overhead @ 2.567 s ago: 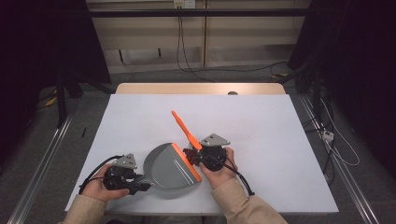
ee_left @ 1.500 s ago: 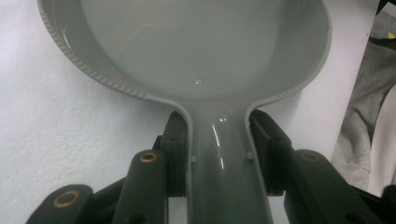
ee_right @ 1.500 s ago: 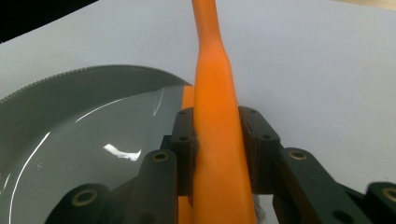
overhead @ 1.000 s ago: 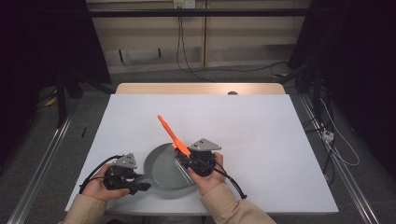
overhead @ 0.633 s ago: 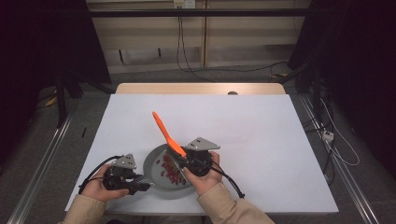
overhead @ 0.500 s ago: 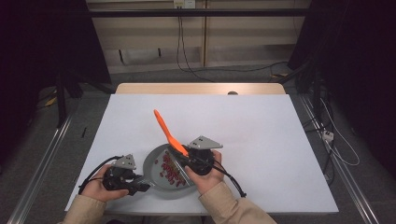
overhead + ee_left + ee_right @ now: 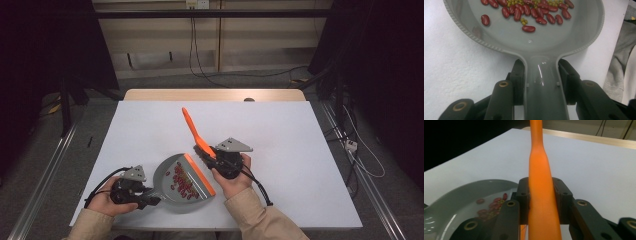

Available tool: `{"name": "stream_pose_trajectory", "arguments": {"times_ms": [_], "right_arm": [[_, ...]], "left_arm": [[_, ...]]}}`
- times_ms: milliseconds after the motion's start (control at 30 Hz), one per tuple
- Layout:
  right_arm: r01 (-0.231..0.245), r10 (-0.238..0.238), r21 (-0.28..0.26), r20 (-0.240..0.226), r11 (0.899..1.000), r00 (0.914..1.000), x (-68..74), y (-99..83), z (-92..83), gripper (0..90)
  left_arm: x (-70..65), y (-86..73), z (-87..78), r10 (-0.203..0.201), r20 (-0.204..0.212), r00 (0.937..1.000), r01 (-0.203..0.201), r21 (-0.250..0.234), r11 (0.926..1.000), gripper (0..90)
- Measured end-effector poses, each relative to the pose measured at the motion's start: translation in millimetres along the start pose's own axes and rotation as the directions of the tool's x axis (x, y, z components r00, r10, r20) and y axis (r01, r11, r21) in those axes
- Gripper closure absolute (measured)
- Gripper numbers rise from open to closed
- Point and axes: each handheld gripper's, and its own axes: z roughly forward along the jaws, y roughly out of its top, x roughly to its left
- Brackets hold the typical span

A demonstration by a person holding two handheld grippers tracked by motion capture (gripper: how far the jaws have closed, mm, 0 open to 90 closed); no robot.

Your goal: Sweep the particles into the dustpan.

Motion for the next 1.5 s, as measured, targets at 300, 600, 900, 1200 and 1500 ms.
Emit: {"name": "stream_pose_trajectory", "arguments": {"times_ms": [300, 600, 900, 1200, 1500], "right_arm": [[0.015, -0.017, 0.046, 0.051, 0.999, 0.9985, -11.6, -16.1, 9.8, 71.0], [0.026, -0.024, 0.043, -0.036, 0.999, 0.9991, 17.3, -18.5, 15.7, 70.8], [0.021, -0.02, 0.009, -0.066, 1.0, 0.9976, 23.2, -11.7, 15.2, 71.0], [0.021, -0.02, 0.005, -0.039, 1.0, 0.999, 10.8, -11.3, 8.2, 71.0], [0.017, -0.017, 0.002, -0.027, 1.0, 0.9995, 3.1, -8.6, 3.8, 71.0]], "left_arm": [[1.7, -0.3, 2.2, 0.004, -0.011, 0.9999, -0.004, 0.014, 0.9999, 62.8], [-0.5, 2.0, 6.1, -0.009, -0.019, 0.9998, 0.009, 0.01, 0.9999, 62.7], [-0.5, 1.1, 7.3, -0.016, -0.035, 0.9993, 0.015, -0.017, 0.9997, 59.5], [-6.7, 6.5, 12.1, 0.01, -0.09, 0.9959, -0.009, 0.02, 0.9998, 60.0], [-8.2, 4.2, 13.1, 0.032, -0.105, 0.9939, -0.033, -0.001, 0.9995, 63.9]]}}
